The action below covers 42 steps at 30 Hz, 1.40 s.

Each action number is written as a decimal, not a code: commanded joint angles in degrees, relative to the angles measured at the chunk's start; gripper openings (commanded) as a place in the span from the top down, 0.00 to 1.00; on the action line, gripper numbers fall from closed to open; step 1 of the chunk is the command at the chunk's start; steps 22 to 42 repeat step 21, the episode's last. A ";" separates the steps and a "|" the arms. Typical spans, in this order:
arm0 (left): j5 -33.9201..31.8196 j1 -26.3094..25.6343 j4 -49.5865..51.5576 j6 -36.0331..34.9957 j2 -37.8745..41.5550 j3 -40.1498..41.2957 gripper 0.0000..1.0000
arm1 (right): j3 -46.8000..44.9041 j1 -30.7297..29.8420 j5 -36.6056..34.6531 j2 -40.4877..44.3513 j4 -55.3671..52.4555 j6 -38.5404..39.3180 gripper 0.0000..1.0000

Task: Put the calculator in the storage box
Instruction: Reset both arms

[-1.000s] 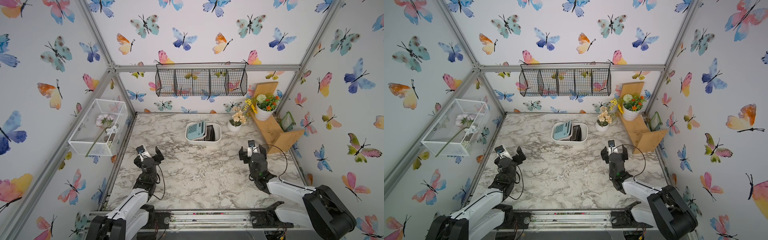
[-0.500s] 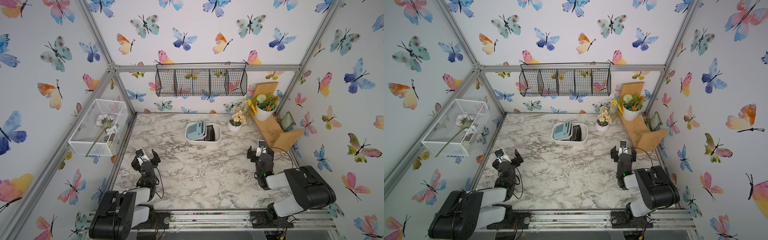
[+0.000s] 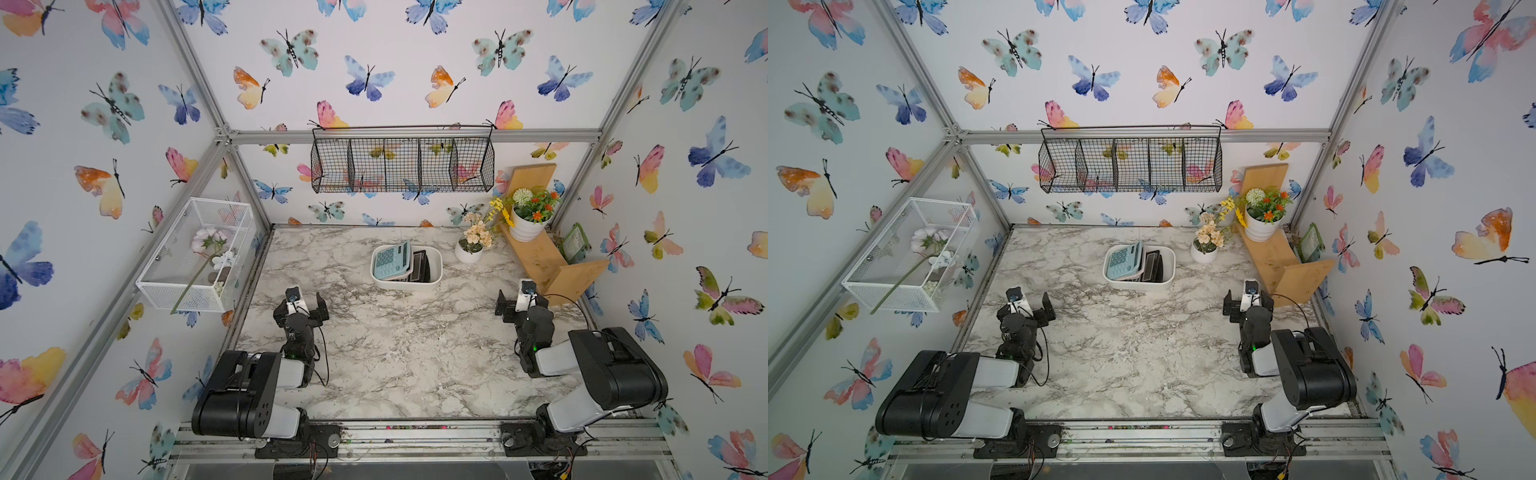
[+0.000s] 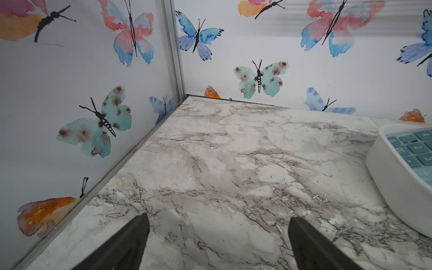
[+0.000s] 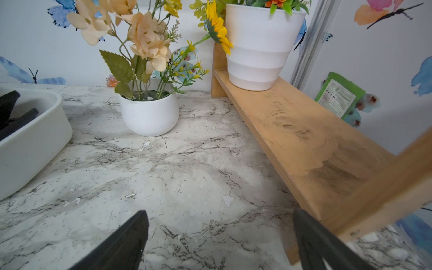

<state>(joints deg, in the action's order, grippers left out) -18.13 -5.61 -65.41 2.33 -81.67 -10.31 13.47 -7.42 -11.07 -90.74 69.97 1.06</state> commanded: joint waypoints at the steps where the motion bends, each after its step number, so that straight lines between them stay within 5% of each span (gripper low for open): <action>1: 2.54 0.34 1.17 -0.22 0.93 -0.39 0.01 | 0.68 0.30 1.58 0.61 -0.89 -0.80 0.02; 42: 2.64 0.40 1.65 -0.22 1.03 -0.59 0.01 | 0.69 0.30 1.58 0.56 -0.77 -0.70 0.01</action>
